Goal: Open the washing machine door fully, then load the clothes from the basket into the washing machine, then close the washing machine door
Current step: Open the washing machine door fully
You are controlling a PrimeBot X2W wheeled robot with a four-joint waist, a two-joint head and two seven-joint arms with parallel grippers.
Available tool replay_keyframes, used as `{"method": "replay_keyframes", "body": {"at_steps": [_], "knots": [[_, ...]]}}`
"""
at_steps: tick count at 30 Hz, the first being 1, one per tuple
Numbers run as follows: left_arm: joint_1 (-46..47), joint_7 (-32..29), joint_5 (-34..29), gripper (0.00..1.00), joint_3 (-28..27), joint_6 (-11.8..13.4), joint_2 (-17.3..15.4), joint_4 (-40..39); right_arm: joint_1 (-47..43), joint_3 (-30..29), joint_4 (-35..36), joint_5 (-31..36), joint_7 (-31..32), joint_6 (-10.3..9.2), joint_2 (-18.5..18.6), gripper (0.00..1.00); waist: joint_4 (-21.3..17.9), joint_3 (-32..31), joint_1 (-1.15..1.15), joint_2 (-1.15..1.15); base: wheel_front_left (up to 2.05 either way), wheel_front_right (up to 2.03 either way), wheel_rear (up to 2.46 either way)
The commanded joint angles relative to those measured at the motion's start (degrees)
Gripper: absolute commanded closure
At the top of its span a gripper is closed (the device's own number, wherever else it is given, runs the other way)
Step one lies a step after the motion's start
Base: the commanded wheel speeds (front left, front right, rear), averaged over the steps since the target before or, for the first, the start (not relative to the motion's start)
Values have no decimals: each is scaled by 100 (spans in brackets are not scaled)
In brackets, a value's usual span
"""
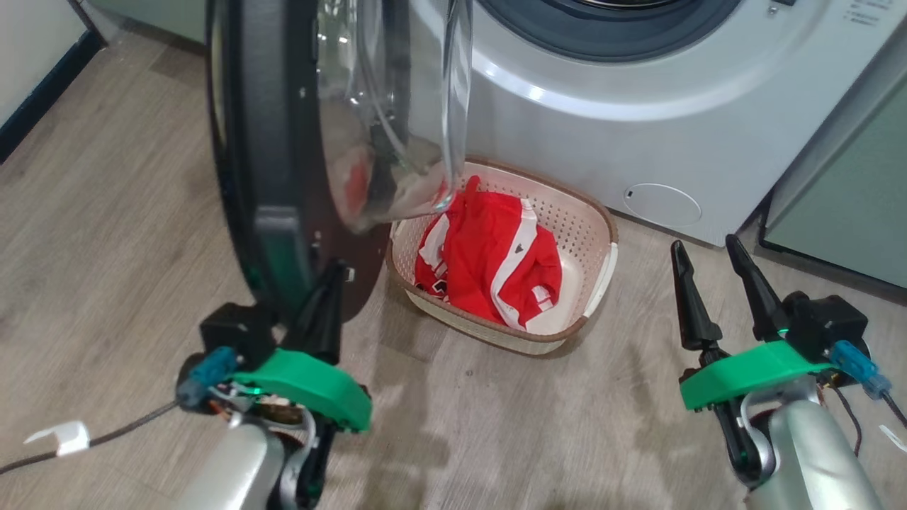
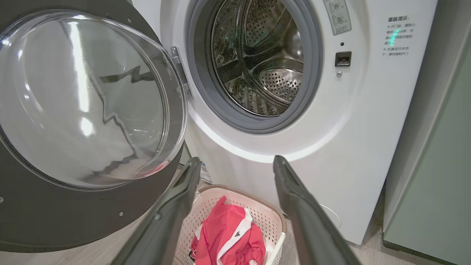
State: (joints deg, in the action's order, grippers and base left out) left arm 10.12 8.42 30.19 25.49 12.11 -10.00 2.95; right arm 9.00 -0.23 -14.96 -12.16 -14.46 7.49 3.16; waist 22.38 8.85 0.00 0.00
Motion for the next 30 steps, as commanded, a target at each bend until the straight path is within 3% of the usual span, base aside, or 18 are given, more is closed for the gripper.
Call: {"method": "replay_keyframes", "body": {"at_steps": [1,13,30], "knots": [[137,79,28,100,-319,69,-159,-138,227,147,160,28,-53,0,-28,0,13,5,0,0,0,0,0],[314,350,355,100,-1117,144,-489,315,325,216,155,68,-53,0,-28,0,-148,185,0,0,0,0,0],[1123,654,597,100,-2877,-154,-826,1432,538,83,463,348,109,0,-28,0,-425,800,0,0,0,0,0]]}}
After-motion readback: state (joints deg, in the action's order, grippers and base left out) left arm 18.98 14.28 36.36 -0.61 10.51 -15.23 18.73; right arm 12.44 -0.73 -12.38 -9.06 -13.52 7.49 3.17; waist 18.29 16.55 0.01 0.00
